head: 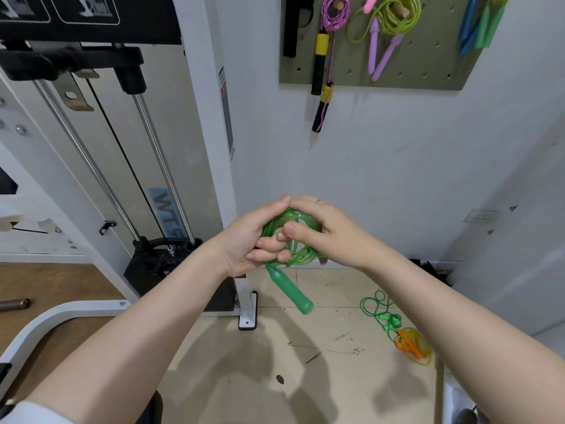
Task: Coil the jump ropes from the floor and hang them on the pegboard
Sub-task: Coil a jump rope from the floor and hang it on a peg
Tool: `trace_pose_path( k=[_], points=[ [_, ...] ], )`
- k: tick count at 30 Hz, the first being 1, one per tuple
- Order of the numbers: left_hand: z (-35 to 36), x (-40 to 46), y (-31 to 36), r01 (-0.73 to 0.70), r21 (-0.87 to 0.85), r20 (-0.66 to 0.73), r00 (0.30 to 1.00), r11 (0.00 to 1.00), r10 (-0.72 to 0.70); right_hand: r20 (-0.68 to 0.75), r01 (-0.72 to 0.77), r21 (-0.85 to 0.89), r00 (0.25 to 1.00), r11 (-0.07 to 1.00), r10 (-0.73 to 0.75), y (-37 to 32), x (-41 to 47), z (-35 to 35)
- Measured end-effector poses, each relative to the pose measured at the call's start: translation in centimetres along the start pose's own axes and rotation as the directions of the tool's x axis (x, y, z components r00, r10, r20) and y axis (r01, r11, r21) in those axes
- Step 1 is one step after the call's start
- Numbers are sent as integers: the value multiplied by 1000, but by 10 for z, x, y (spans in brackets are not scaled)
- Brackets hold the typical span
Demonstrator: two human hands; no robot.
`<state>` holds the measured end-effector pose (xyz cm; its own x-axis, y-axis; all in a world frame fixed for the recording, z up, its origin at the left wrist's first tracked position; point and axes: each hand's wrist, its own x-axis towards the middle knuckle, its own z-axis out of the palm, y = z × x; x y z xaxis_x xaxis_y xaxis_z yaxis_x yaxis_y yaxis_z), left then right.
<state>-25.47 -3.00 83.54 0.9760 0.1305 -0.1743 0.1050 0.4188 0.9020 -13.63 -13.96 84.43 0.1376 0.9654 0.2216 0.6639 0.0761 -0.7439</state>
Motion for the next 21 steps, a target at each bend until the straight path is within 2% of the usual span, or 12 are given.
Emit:
trace_pose_path(
  k=[2,3,7,10,13,15,17,19,21],
  points=[
    [0,1,2,37,27,13,999,999,-38,116,-141,280,987,950,113,1,-1,0],
    [0,1,2,52,44,1,999,998,-52,133,-184,334,980,924,147,2,-2,1],
    [4,9,1,61,68,-192,980,996,-47,105,-233,431,973,872,208,17,1,11],
    [7,18,-3,47,30,-366,930,998,-33,52,-295,429,952,854,302,25,5,15],
    [1,23,-8,-30,4,-491,871,1000,28,-24,-351,415,918,839,396,28,5,18],
    [-4,23,-13,-100,-24,-461,884,995,78,-41,-341,452,915,824,401,27,4,18],
    [-7,19,-18,-148,-59,-336,934,987,120,-51,-299,574,916,762,398,24,4,17],
    [-8,15,-21,-105,-73,-214,973,992,87,-43,-288,690,899,664,435,24,5,13],
    [-8,14,-23,-71,-81,-191,980,994,55,-18,-342,688,874,640,486,26,4,14]
  ],
)
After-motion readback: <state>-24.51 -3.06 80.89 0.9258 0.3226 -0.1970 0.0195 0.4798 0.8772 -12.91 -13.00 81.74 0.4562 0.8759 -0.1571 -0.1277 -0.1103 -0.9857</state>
